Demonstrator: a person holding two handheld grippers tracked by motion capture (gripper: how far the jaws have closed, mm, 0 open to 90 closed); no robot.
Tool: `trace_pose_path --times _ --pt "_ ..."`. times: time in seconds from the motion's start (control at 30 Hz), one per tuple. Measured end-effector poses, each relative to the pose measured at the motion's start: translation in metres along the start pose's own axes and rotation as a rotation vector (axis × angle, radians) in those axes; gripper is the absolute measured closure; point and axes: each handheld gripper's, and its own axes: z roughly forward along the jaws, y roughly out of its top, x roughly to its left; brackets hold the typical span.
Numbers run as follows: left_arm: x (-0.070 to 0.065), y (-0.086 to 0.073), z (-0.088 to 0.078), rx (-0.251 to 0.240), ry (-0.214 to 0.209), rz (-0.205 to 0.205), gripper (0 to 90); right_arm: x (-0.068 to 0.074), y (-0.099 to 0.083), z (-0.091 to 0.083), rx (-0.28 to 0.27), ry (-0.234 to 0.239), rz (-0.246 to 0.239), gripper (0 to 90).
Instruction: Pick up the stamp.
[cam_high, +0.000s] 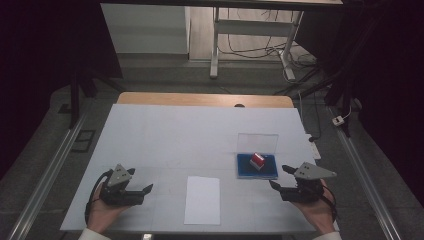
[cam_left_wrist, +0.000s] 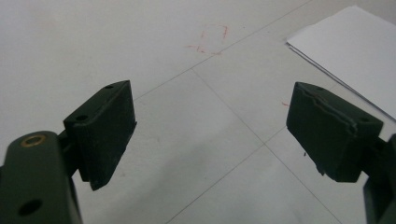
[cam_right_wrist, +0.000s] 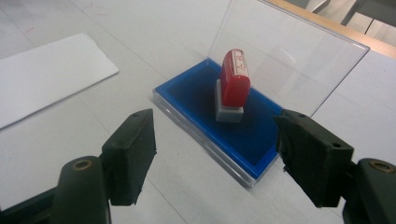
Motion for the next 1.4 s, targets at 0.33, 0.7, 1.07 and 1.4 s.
trace_pose_path --times 0.33,0.7,1.07,1.4 --pt "-0.001 0.001 0.002 0.007 0.002 0.0 16.0 -0.005 0.015 0.003 0.014 0.0 -0.006 30.0" --pt "-0.001 0.001 0.003 0.012 0.005 0.002 16.0 -0.014 0.042 0.015 0.031 0.001 0.01 30.3" --pt "-0.001 0.001 0.004 0.018 0.001 0.005 16.0 -0.027 0.055 0.038 0.143 -0.006 0.064 32.2" --pt "-0.001 0.001 0.004 0.023 0.003 0.009 16.0 -0.032 0.058 0.055 0.173 0.013 0.091 33.5"
